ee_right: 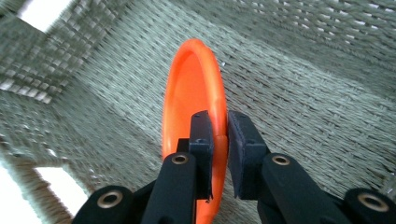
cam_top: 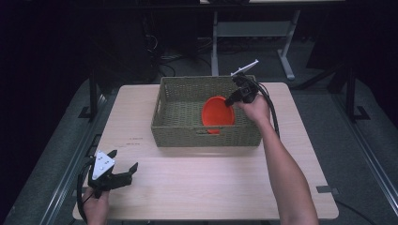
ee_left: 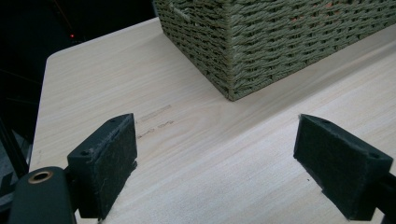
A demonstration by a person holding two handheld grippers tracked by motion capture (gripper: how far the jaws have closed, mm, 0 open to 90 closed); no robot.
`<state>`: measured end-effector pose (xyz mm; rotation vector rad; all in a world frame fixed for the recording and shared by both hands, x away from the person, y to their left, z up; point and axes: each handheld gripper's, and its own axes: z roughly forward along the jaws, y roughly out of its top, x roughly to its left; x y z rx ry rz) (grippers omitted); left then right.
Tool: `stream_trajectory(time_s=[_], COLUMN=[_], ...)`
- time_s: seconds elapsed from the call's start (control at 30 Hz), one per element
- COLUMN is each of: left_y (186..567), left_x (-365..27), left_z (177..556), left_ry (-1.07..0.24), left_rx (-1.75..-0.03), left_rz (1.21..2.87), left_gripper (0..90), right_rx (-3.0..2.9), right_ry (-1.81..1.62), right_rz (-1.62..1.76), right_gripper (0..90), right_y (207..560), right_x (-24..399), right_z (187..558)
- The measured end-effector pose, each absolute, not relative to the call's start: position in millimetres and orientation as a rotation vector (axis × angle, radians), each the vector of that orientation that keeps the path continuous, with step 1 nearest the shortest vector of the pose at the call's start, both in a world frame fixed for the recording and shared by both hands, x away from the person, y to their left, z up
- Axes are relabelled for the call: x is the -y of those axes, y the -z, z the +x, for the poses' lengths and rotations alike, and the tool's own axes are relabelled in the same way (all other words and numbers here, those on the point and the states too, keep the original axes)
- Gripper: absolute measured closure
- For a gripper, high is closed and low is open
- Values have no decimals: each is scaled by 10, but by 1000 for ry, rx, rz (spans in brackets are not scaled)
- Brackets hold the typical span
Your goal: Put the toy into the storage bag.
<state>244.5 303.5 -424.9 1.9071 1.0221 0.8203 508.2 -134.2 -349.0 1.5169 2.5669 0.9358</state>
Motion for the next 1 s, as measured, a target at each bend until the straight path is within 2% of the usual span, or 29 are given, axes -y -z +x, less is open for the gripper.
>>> stream_trajectory(time_s=[0.13, 0.23, 0.43, 1.0], left_y=[4251, 4251, 4249, 4249], left_x=[-3042, -3040, -3026, -3032], left_z=[2449, 2451, 2451, 2449], left_ry=[-821, -821, -823, -824], left_rx=[-1021, -1021, -1014, -1018], left_rz=[1905, 1906, 1914, 1913], left_gripper=[128, 128, 128, 128], right_rx=[-2576, -2602, -2614, -2596], right_ry=[-957, -969, -923, -874], right_rz=[1551, 1573, 1569, 1578], right_gripper=[791, 707, 653, 606], right_y=[3500, 3511, 3516, 3520], right_x=[1372, 1406, 1414, 1488], right_z=[5104, 5104, 5093, 5061])
